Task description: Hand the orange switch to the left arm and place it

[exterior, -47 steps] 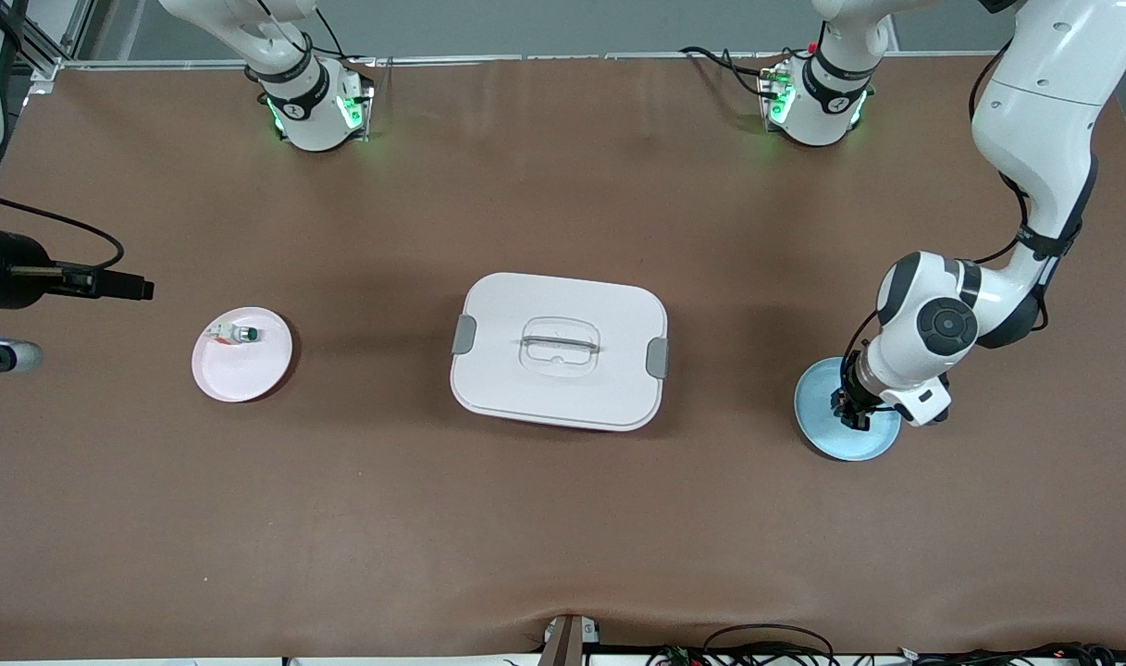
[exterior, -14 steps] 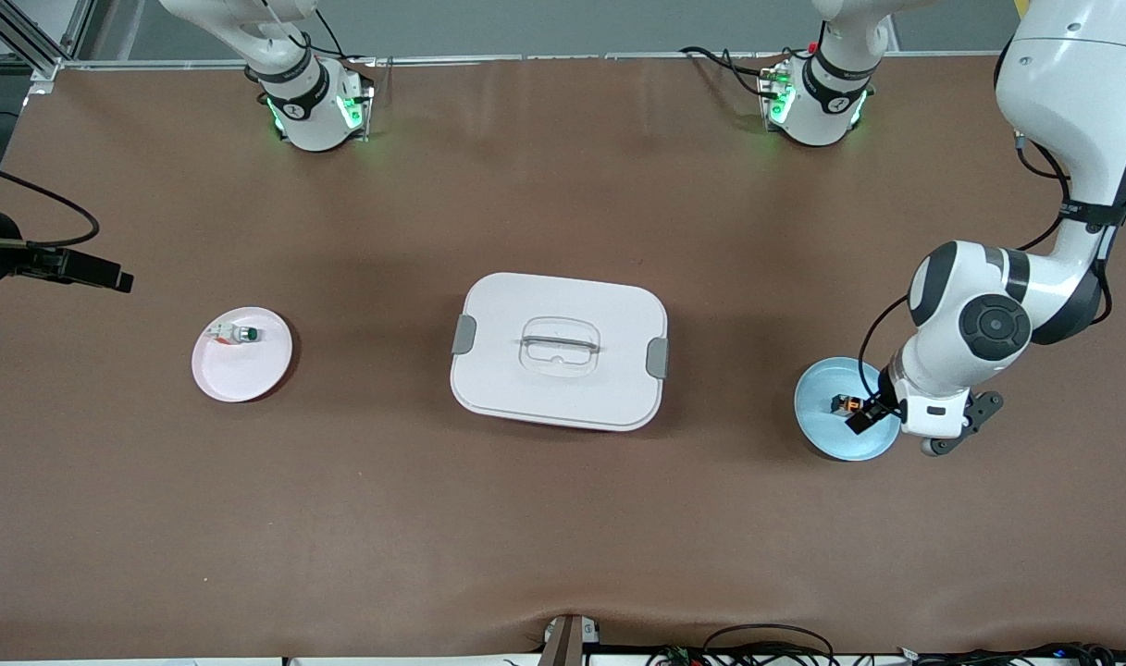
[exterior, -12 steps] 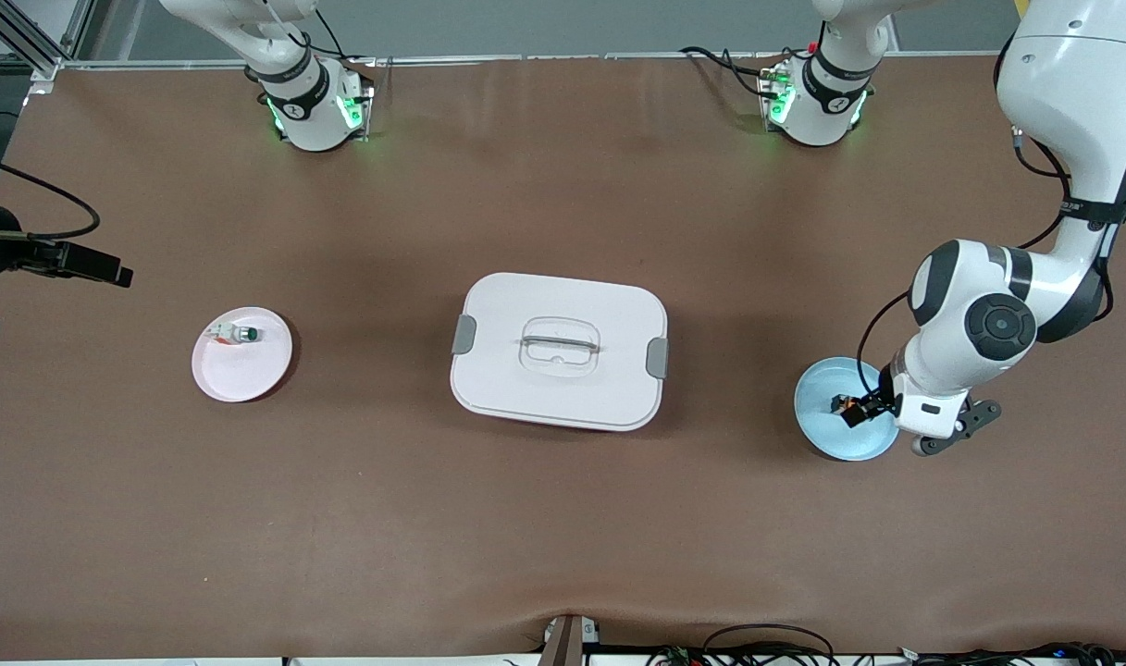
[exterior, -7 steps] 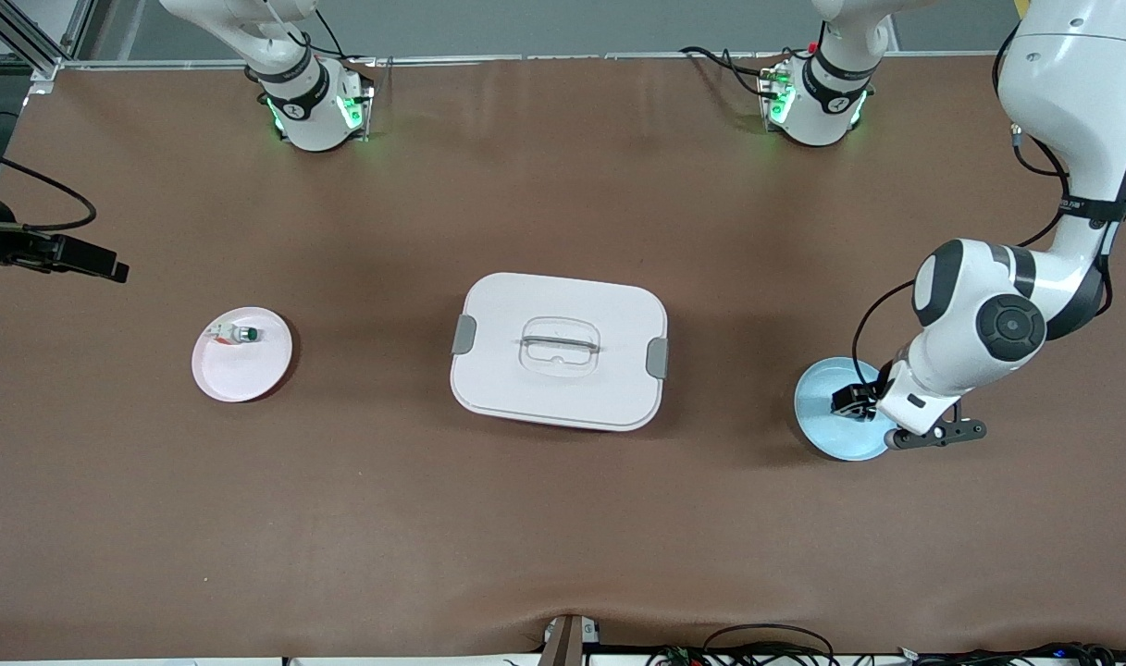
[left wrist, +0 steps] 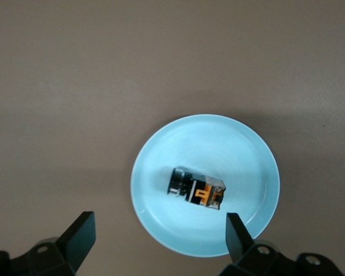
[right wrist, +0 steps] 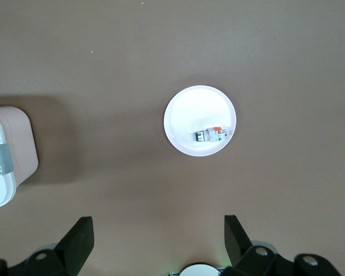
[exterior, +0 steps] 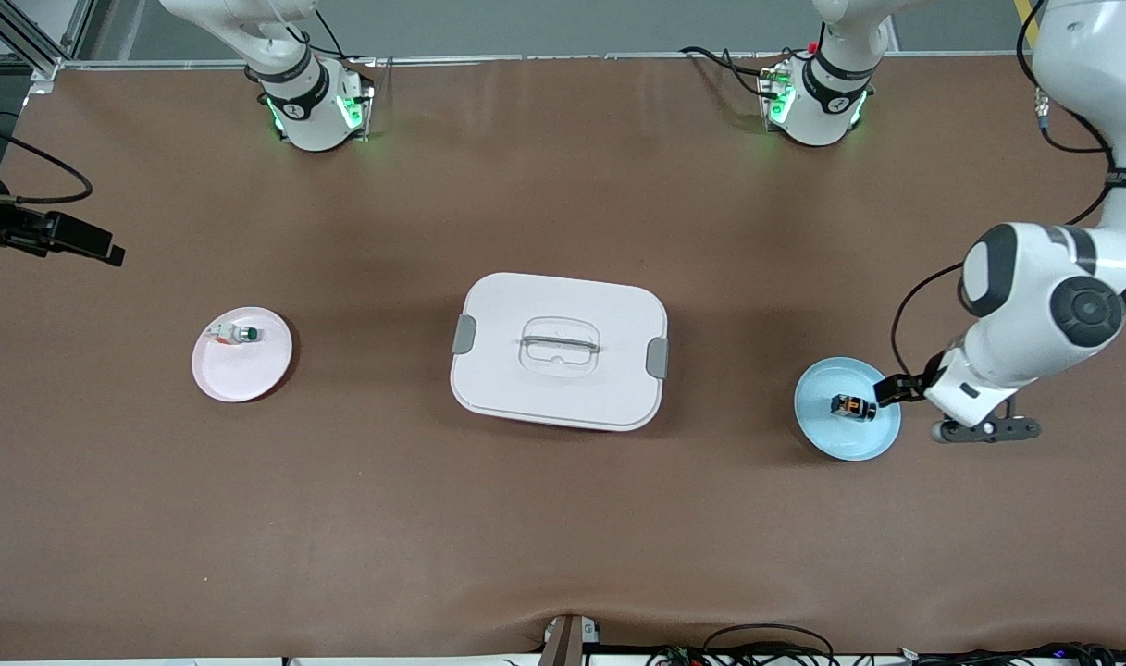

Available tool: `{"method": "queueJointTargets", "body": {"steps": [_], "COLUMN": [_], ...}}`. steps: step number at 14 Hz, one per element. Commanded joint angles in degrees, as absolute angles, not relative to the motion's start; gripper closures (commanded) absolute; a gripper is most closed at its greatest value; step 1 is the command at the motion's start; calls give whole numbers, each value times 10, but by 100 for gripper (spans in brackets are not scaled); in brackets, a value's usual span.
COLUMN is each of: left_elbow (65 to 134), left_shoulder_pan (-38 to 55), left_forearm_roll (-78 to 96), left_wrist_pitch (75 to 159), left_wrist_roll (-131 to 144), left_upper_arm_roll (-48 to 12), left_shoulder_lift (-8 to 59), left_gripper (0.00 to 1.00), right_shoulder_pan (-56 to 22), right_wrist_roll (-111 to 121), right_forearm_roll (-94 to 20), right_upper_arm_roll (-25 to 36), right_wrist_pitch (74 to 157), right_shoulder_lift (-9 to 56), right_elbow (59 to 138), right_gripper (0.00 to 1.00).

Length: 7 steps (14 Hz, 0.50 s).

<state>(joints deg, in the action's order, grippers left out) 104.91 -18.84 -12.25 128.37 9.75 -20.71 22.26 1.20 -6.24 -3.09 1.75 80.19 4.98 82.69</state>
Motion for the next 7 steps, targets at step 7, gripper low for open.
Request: {"method": "queueJointTargets", "body": {"steps": [7], "left_elbow": [1058], "left_shoulder_pan": [-207], "left_forearm_roll": [-105], "left_wrist_pitch": [1225], "left_wrist_roll": [80], "left_upper_arm_roll": [-211], "left_shoulder_lift": [126], "left_gripper": [0], "right_shoulder_pan": [16], "right_wrist_roll": [-62], "right_forearm_roll": [-27], "right_upper_arm_roll": [11], "right_wrist_pitch": [857], "right_shoulder_lift": [-18], "right_elbow": [918], "right_gripper": [0]}}
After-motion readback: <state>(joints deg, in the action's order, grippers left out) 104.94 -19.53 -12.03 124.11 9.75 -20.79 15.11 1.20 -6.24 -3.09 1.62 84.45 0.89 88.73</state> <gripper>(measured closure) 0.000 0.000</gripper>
